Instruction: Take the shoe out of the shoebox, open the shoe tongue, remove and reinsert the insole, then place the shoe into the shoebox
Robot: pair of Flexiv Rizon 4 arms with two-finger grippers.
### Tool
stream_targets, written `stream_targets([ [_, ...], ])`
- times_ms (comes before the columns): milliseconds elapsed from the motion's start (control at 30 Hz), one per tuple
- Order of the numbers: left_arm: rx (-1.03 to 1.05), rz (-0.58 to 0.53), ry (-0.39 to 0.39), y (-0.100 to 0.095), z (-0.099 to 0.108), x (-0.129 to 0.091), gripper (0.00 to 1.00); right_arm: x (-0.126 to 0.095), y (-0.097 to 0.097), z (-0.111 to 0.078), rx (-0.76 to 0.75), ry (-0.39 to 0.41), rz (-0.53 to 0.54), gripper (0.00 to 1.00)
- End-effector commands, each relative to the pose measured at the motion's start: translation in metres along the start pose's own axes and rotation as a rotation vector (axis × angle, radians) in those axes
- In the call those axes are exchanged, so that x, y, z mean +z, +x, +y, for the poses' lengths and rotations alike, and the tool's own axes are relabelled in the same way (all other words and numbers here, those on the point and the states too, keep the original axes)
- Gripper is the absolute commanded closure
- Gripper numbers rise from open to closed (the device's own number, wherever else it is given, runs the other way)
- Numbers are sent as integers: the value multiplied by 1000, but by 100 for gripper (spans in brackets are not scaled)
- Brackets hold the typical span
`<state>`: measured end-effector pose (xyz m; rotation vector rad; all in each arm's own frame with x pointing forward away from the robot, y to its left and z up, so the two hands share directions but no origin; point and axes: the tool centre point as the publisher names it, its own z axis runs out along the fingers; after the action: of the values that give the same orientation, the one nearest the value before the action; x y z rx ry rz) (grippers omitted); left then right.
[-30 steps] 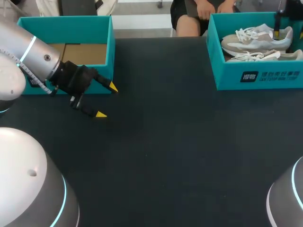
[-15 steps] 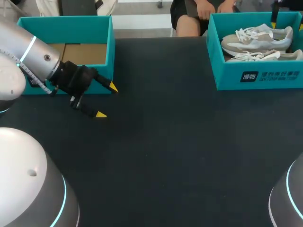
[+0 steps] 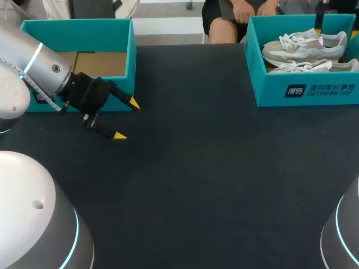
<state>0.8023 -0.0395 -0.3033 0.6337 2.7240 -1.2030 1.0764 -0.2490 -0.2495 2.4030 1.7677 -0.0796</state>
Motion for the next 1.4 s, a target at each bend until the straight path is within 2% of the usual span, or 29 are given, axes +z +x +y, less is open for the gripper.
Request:
stream_targets([
  [33,0,1,-4,0,-1,0,0,-1,-2,-8,1,-66,4,0],
  [100,-149,-82,-59,-4,-1,-6,0,-1,-2,-8,1,-66,4,0],
  [167,-307,-118,-62,-6,-2,-20,0,-1,-2,-8,1,-66,4,0],
  [233,-518,-163,-90,-12,-3,-35,0,-5,-4,-16,-2,-63,42,0],
  [300,-601,-226,-129,-15,-1,-47,0,-8,-4,-24,-4,-30,44,0],
  [500,-941,-309,-120,-25,-1,-72,0,-15,4,-46,-62,27,68,0],
  [600,-1015,-358,-129,-30,0,-76,0,-21,8,-58,-84,35,87,0],
  [633,-1037,-347,-102,-32,-1,-78,0,-23,10,-63,-86,32,100,0],
  [833,-1037,-347,-102,-32,-1,-78,0,-29,19,-94,-118,50,112,0],
  [933,-1037,-347,-102,-32,-1,-78,0,-29,19,-106,-113,65,103,0],
  [1200,-1037,-347,-102,-32,-1,-78,0,-43,18,-136,-114,44,93,0],
  [1233,-1071,-316,-171,-33,2,-80,0,-46,19,-141,-115,50,93,0],
  [1267,-1078,-302,-190,-32,4,-81,0,-47,20,-143,-115,50,93,0],
  [1300,-1152,-280,-242,-33,5,-83,0,-49,20,-146,-117,48,103,0],
  [1400,-1193,-244,-313,-35,9,-91,0,-47,19,-154,-121,60,108,0],
])
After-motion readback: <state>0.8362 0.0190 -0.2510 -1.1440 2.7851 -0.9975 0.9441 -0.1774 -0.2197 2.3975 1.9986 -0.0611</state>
